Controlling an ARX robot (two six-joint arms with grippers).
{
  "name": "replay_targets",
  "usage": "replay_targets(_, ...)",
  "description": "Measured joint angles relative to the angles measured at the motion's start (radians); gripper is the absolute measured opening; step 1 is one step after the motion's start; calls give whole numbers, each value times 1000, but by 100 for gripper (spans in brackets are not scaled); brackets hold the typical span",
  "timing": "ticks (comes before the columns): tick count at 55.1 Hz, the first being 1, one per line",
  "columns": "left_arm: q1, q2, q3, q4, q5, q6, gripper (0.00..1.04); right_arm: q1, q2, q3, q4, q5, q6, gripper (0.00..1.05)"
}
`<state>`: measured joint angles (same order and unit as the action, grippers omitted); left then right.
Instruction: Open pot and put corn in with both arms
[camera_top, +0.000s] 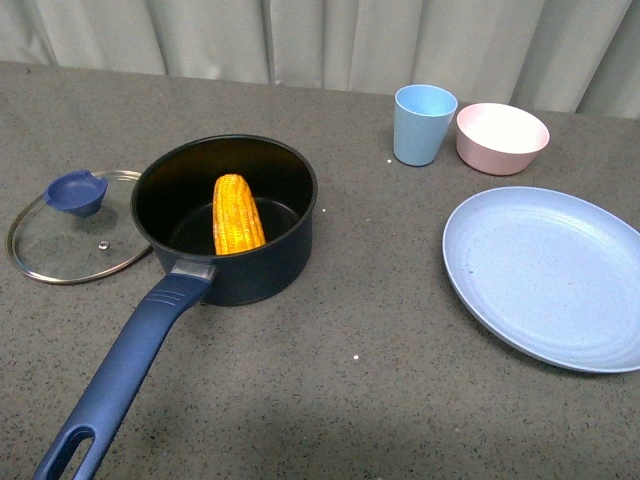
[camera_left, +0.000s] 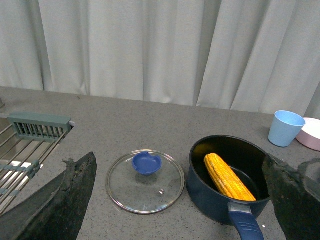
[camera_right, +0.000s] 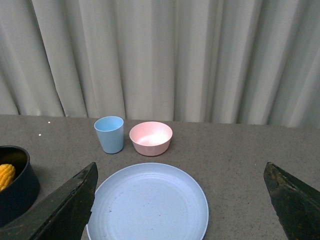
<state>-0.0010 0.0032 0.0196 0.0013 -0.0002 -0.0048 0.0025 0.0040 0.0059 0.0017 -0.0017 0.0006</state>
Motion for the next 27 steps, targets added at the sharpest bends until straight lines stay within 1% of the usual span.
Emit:
replay_targets(4, 0, 0, 0, 0, 0, 0, 98, 0, 0, 0, 0, 0, 0, 95)
replay_targets(27, 0, 0, 0, 0, 0, 0, 98, 0, 0, 0, 0, 0, 0, 96)
